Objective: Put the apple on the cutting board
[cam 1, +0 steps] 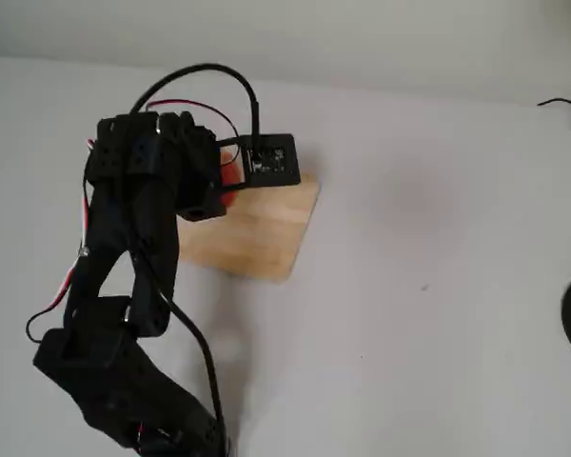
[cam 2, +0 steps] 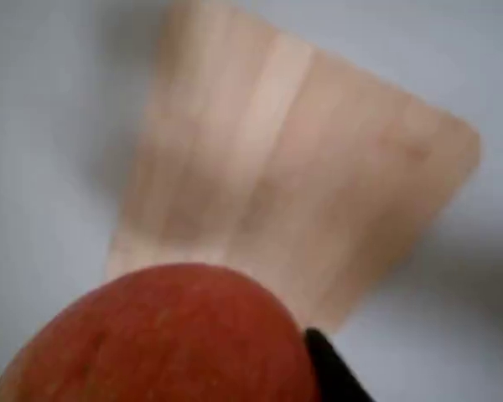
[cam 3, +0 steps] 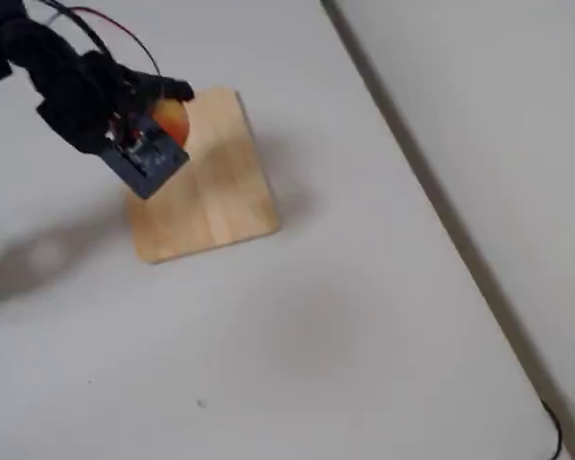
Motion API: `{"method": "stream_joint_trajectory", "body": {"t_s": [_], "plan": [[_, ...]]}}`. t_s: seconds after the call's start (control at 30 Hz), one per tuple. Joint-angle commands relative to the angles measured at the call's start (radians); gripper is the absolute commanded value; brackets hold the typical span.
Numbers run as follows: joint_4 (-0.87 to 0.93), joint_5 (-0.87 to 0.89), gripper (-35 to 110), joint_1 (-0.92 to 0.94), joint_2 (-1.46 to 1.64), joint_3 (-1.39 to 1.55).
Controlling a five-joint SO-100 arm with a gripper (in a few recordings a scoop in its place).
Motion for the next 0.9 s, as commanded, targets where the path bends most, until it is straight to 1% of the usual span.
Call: {"method": "stream_joint_trajectory", "body": {"t_s": [0.0, 0.4, 0.67, 0.73, 0.77, 0.83, 0.87], "plan": [[-0.069, 0.015, 6, -0.034, -0.008, -0.017], [-0.189, 0.034, 6, -0.089, -0.187, -0.017], [-0.199, 0.031, 7, -0.097, -0.275, -0.055], [-0.195, 0.025, 12, -0.098, -0.293, -0.064], [-0.186, 0.018, 18, -0.1, -0.305, -0.074], [-0.173, 0.0, 34, -0.106, -0.318, -0.077], [-0.166, -0.012, 47, -0.107, -0.319, -0.077]]}}
